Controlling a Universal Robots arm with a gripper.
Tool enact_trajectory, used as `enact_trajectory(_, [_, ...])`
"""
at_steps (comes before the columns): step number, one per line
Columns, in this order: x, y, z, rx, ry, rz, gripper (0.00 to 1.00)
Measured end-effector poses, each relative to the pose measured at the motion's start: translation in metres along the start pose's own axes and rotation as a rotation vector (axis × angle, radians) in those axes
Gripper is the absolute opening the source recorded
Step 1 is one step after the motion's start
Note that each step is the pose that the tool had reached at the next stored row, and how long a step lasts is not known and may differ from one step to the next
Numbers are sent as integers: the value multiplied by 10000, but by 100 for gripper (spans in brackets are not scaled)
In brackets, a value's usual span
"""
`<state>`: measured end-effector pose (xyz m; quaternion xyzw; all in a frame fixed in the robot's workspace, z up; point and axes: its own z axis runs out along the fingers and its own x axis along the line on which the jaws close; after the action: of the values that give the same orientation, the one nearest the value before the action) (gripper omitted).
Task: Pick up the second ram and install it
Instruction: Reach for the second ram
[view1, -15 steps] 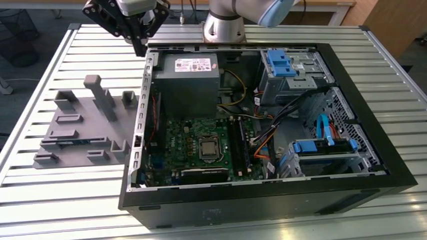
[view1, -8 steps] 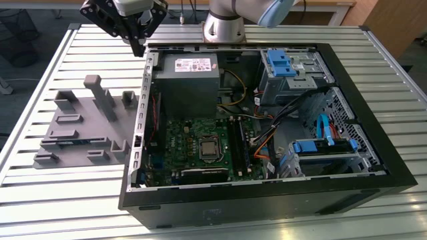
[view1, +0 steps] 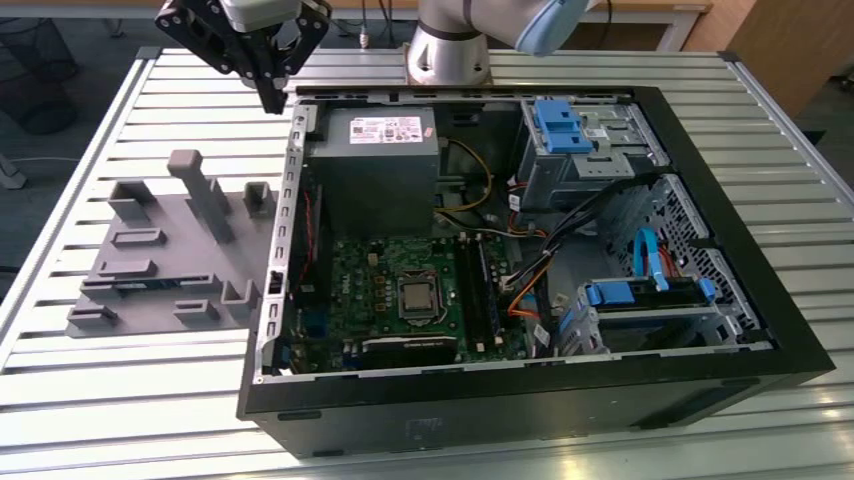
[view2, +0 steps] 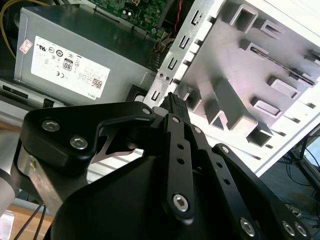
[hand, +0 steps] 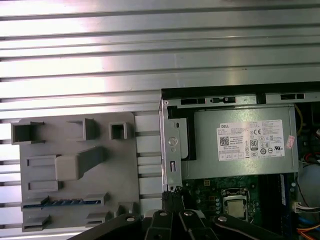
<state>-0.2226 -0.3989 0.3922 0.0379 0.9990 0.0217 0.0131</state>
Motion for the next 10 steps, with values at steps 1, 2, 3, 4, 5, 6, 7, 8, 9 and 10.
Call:
enact_trajectory(1, [3,0,0,0,1,0,11])
enact_trajectory(2, [7,0,0,0,0,0,11])
enact_trajectory(3, [13,-1,0,0,0,0,11])
enact_trajectory(4, [17,-1,0,0,1,0,11])
enact_trajectory(5, [22,-2,0,0,1,0,11])
enact_trajectory(6, [27,-2,-1,0,1,0,11])
enact_trajectory(7, [34,-3,-1,0,1,0,11])
enact_trajectory(8, [38,-3,-1,0,1,0,11])
enact_trajectory(9, [43,-3,0,0,0,0,11])
enact_trajectory(10, [50,-4,-1,0,0,0,11])
